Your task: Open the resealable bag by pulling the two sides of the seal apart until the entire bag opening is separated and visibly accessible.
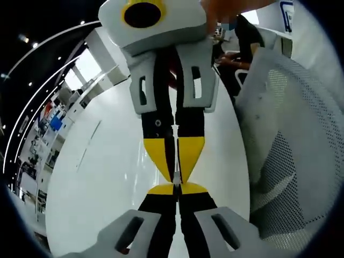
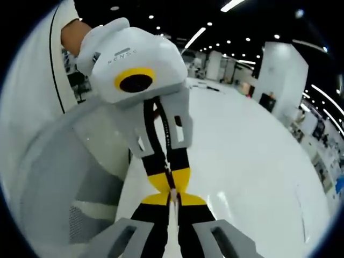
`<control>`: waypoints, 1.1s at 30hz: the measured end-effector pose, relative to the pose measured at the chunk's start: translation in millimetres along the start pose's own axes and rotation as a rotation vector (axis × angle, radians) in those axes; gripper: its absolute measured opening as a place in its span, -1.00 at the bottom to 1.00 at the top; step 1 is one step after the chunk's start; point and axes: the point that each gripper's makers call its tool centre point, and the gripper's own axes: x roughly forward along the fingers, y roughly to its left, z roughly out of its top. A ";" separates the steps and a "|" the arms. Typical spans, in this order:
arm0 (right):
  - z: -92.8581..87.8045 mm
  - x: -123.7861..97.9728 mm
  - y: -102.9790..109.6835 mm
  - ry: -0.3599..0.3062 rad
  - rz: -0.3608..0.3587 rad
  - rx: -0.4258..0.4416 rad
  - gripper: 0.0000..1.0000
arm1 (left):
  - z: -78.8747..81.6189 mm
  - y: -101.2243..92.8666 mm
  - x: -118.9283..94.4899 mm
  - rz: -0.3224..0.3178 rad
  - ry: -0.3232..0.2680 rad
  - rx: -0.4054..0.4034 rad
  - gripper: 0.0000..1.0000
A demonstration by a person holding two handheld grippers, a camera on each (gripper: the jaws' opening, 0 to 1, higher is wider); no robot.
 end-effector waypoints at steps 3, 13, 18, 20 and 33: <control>0.2 -0.2 -1.1 0.003 -0.010 0.034 -1.00 | -0.1 0.3 1.1 0.001 0.004 0.000 -1.00; 4.9 -1.8 -0.4 -0.002 -0.013 -0.029 -0.99 | -1.4 0.3 2.4 -0.004 -0.004 -0.014 -1.00; 2.0 1.6 0.5 0.026 -0.006 0.026 -1.00 | -2.5 -2.1 3.1 -0.009 0.001 -0.017 -1.00; 1.1 3.5 1.1 0.041 -0.007 0.022 -1.00 | -3.8 -2.7 4.2 -0.014 0.003 -0.037 -1.00; -10.0 5.6 2.4 0.094 0.007 0.104 -1.00 | -8.1 -5.2 9.7 -0.031 0.009 -0.084 -1.00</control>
